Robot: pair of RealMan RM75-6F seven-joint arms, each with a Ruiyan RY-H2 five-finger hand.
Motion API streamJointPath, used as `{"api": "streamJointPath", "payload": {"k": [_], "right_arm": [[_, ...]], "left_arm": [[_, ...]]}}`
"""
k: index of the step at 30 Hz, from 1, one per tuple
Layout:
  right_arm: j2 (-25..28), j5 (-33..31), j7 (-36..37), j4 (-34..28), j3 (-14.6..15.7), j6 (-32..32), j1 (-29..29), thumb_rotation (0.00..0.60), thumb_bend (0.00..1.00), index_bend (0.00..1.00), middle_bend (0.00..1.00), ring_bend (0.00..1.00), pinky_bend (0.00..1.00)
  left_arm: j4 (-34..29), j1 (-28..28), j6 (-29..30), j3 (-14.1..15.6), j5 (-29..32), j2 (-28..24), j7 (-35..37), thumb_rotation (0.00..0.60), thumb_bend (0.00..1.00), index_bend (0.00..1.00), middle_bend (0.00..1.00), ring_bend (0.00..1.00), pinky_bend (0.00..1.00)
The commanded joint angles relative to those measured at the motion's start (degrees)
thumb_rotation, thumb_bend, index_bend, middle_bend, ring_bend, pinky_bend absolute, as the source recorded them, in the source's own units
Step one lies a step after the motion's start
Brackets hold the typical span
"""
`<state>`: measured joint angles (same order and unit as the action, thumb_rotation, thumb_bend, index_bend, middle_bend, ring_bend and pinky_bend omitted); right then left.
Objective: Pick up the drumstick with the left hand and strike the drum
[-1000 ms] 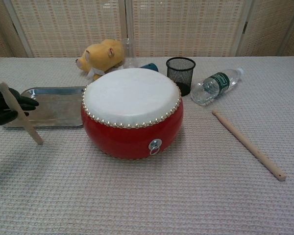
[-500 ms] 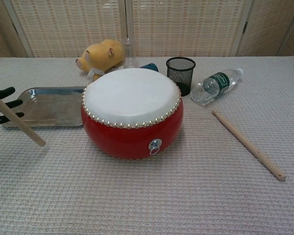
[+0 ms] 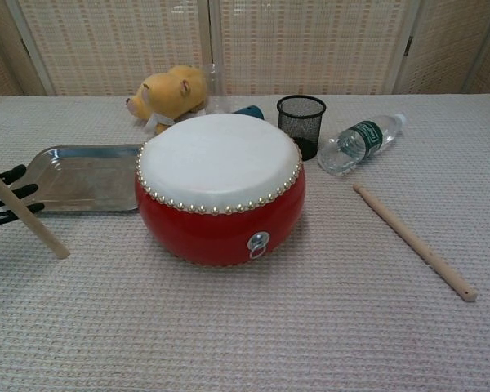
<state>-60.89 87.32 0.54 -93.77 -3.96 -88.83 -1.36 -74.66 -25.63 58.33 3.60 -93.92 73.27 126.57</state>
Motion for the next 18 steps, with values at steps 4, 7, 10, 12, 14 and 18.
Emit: {"api": "streamJointPath", "payload": {"k": [4,7,10,12,14,18], "right_arm": [[0.0,0.0,-0.1,0.0,0.0,0.1,-0.1,0.6,0.23,0.15,0.12,0.0,0.02],[0.1,0.1,-0.1,-0.1,0.0,0.0,-0.1,0.6,0.23,0.15,0.12,0.0,0.02],[0.1,0.0,-0.1,-0.1,0.0,0.0,0.0,0.6,0.23,0.15,0.12,0.0,0.02],[0.2,-0.1,0.0,-0.1,0.0,-0.1,0.1,0.6,0.23,0.15,0.12,0.0,0.02],[0.2,-0.1,0.0,-0.1,0.0,-0.2,0.2,0.6,0.23,0.15,0.12,0.0,0.02],[0.2,-0.2,0.1,0.0,0.0,-0.2,0.2,0.6,0.23,0.15,0.12,0.0,0.02]], "left_arm": [[-1.3,0.1,-1.4,-1.9,6.0,1.1,-4.8,0.6,0.41,0.58,0.42,0.32,0.23],[-2.4,0.3,-2.4,-3.7,9.6,1.8,-6.8,0.6,0.41,0.58,0.45,0.35,0.27],[-3.1,0.4,-3.0,-5.0,11.7,2.4,-7.7,0.6,0.41,0.58,0.48,0.38,0.31],[-3.5,0.5,-3.5,-5.9,13.1,2.7,-8.2,0.6,0.42,0.58,0.49,0.39,0.33],[-3.8,0.7,-3.9,-6.7,14.0,3.1,-8.1,0.6,0.42,0.58,0.5,0.4,0.35],[-3.6,1.1,-4.3,-7.5,14.2,3.7,-6.8,0.6,0.42,0.58,0.51,0.42,0.37]]}}
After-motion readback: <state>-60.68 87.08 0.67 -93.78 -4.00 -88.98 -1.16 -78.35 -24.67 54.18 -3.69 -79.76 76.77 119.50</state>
